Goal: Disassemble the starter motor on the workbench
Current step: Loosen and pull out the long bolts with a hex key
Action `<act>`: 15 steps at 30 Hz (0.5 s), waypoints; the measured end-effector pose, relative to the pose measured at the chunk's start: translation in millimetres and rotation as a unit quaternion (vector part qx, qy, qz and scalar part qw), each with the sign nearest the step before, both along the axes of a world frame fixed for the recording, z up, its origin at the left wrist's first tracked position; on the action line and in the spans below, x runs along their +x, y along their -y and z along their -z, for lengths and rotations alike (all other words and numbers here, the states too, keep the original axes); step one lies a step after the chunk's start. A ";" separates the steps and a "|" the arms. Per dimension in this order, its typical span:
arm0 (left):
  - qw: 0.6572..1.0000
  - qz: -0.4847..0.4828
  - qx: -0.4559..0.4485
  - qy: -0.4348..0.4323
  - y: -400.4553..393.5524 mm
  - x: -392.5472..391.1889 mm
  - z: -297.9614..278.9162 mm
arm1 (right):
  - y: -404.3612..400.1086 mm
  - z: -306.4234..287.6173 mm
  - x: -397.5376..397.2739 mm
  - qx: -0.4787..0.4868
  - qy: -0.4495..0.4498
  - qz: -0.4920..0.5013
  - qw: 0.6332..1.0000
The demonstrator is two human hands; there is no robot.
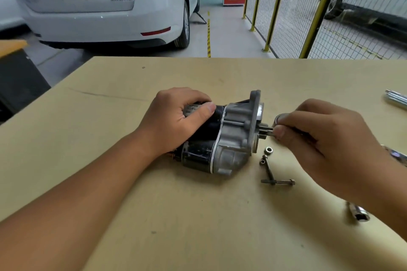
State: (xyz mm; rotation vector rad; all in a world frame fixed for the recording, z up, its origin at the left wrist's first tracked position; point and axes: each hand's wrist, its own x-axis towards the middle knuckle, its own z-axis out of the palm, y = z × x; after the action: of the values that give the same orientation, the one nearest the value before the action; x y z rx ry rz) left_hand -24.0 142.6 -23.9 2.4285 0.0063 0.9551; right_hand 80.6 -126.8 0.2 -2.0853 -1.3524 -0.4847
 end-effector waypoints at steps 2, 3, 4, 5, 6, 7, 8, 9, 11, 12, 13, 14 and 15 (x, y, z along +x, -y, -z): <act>1.000 -0.006 -0.011 -0.009 2.7 -2.3 -3.2 | -0.1 0.5 0.8 -0.004 0.003 0.007 1.000; 1.000 -0.012 -0.015 -0.014 3.5 -4.8 -4.8 | -0.5 -0.8 0.2 0.001 0.017 0.011 1.000; 0.999 -0.020 -0.015 -0.021 3.9 -7.6 -6.3 | -0.9 -2.3 -0.6 0.008 0.033 0.015 0.999; 0.999 -0.027 -0.010 -0.032 4.3 -10.0 -7.9 | -0.2 -3.7 -1.0 0.012 0.049 0.020 0.999; 0.999 -0.034 -0.002 -0.041 4.5 -12.1 -9.4 | 1.1 -4.7 -1.0 0.011 0.064 0.024 0.998; 0.998 -0.039 0.007 -0.047 4.5 -14.0 -10.6 | 2.5 -5.7 -0.9 0.005 0.075 0.031 0.997; 0.998 -0.043 0.012 -0.050 4.4 -15.2 -10.9 | 3.5 -6.5 -0.8 0.000 0.082 0.035 0.996; 0.998 -0.045 0.015 -0.051 4.2 -16.0 -10.9 | 3.9 -7.5 -0.4 -0.003 0.082 0.034 0.996; 0.997 -0.047 0.018 -0.053 5.4 -16.1 -10.2 | 3.9 -8.4 0.8 -0.006 0.060 0.024 0.998; 0.997 -0.045 0.021 -0.054 6.1 -16.2 -9.7 | 3.4 -8.0 0.6 -0.006 0.046 0.020 0.999; 0.997 -0.043 0.028 -0.055 6.3 -16.4 -9.5 | 3.3 -7.5 0.6 -0.004 0.034 0.015 0.999; 0.997 -0.036 0.036 -0.057 6.1 -16.8 -9.5 | 3.6 -6.7 0.5 -0.002 0.025 0.011 1.000; 0.997 -0.027 0.042 -0.060 4.9 -17.6 -9.5 | 4.1 -6.2 0.5 -0.002 0.021 0.010 1.000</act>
State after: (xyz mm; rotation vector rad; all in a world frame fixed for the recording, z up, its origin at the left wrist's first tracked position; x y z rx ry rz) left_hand -41.5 137.7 -14.4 2.5730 0.0763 0.8460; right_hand 81.1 -130.9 6.4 -2.1050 -1.3591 -0.5380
